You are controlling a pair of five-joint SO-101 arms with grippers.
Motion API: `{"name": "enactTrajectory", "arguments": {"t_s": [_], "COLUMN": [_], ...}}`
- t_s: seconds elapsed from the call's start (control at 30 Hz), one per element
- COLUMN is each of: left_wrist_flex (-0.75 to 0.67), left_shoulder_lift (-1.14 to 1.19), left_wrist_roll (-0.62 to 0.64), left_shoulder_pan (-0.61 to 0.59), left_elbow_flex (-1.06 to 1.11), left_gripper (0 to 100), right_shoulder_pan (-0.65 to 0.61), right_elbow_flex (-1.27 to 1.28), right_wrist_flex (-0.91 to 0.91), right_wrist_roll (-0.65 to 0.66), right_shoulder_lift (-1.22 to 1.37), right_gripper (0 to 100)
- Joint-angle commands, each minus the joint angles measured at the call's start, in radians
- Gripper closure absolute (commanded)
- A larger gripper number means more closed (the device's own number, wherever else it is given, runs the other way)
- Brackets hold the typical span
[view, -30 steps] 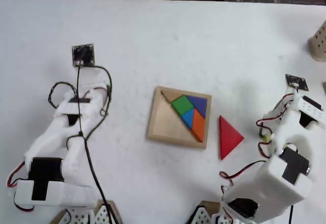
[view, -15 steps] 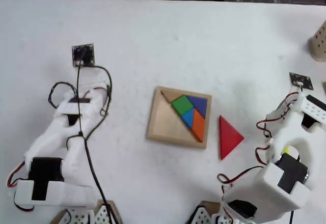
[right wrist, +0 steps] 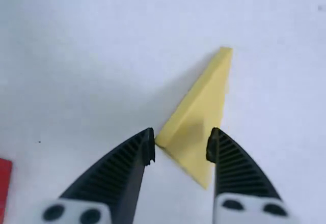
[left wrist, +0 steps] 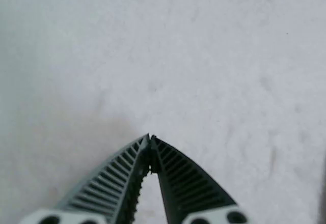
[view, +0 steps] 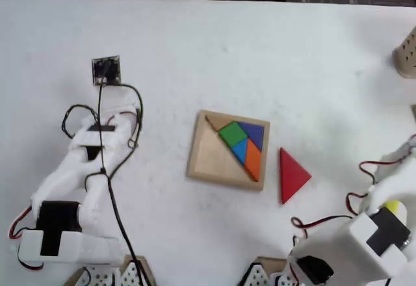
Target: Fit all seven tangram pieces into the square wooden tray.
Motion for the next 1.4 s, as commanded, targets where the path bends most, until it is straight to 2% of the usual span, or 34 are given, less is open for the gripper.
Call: {"name": "enactTrajectory", "arguments": {"t_s": [0.0, 0.3, 0.5, 0.67, 1.17, 1.37], "left_wrist_flex": [-0.015, -0.015, -0.015, -0.015, -0.015, -0.015], "left_shoulder_lift": [-0.053, -0.053, -0.053, -0.053, -0.053, -0.053], "left_wrist_roll": [-0.009, -0.009, -0.009, -0.009, -0.009, -0.009], "left_shoulder_pan": [0.001, -0.001, -0.001, -0.001, -0.001, -0.001], "left_elbow_flex": [-0.005, -0.005, -0.005, -0.005, -0.005, -0.005], "left_gripper": [98, 98, 98, 98, 98, 98], "right_shoulder_pan": [0.054, 0.173, 0.170, 0.122, 0.119, 0.054], "right_elbow_flex": [-0.064, -0.063, -0.071, -0.123, -0.462, -0.526], "right_wrist_flex": [0.008, 0.002, -0.012, -0.104, 0.351, 0.555], "right_wrist_roll": [0.080, 0.198, 0.232, 0.222, 0.230, 0.232], "right_shoulder_lift": [-0.042, -0.038, 0.093, 0.232, 0.254, 0.254], "right_gripper": [84.0, 84.0, 84.8, 98.5, 98.1, 98.1]}}
